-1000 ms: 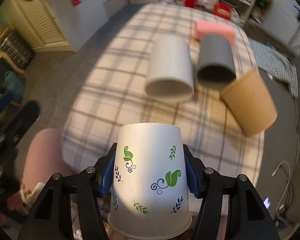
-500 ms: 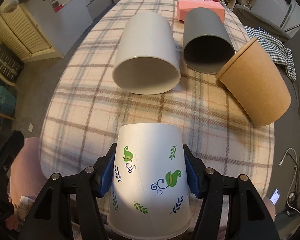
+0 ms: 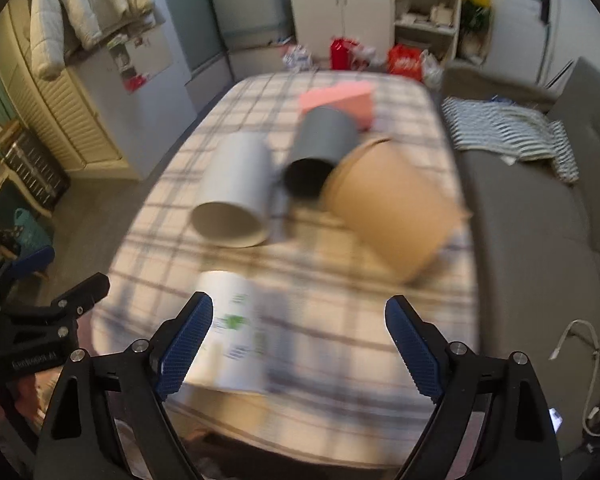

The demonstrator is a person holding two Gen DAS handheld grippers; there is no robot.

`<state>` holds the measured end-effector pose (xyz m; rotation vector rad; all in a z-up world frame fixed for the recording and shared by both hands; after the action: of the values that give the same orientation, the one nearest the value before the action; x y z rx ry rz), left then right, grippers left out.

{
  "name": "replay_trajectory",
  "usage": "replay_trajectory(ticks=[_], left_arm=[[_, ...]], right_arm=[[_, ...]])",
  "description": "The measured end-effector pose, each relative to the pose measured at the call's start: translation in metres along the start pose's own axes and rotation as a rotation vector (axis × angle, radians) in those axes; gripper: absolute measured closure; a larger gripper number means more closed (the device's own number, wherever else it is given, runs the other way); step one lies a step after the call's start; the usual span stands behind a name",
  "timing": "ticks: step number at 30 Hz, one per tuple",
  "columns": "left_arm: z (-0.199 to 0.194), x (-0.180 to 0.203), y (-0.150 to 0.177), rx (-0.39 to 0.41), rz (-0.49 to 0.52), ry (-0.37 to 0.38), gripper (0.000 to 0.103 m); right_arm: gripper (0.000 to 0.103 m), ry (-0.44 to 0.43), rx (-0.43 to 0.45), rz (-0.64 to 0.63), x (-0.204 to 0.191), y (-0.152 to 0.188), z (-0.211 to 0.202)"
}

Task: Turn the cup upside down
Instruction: 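Lift the white cup with the right gripper and bring it toward the left gripper, then grasp the white cup with the left gripper while the right gripper releases it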

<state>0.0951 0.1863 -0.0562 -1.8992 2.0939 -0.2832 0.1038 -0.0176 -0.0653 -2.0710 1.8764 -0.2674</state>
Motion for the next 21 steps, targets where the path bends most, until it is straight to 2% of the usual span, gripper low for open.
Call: replay_trajectory(ticks=[4, 8, 11, 13, 16, 20, 21], left_arm=[[0.004, 0.045, -0.008, -0.051, 0.073, 0.063, 0.000], [0.010, 0.081, -0.018, -0.099, 0.121, 0.127, 0.000], [0.025, 0.101, -0.023, -0.176, 0.134, 0.169, 0.000], [0.035, 0.106, -0.023, -0.220, 0.124, 0.182, 0.000], [0.051, 0.107, -0.022, -0.271, 0.116, 0.155, 0.001], [0.066, 0.105, -0.019, -0.331, 0.093, 0.183, 0.002], [0.068, 0.105, -0.018, -0.342, 0.085, 0.193, 0.006]], right_arm=[[0.014, 0.051, -0.007, 0.023, 0.037, 0.009, -0.002], [0.014, 0.052, -0.009, 0.050, 0.061, 0.015, 0.000], [0.014, 0.042, -0.015, 0.069, 0.068, 0.016, 0.006], [0.014, 0.030, -0.021, 0.083, 0.074, 0.018, 0.010], [0.014, 0.027, -0.022, 0.100, 0.079, 0.019, 0.016], [0.014, 0.016, -0.023, 0.108, 0.081, 0.019, 0.020], [0.014, 0.014, -0.021, 0.106, 0.080, 0.019, 0.020]])
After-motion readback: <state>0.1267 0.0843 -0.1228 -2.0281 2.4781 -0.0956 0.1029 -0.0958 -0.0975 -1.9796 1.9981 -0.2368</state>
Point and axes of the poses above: each gripper's, at about its wrist camera, not at the fingertips, and z roughly the way its jaws point, x to its right, y to its underside, the point moved 8 cm from there along z, roughly the way its jaws point, and after that the axes turned 13 degrees about -x, right-handed, at the moved point
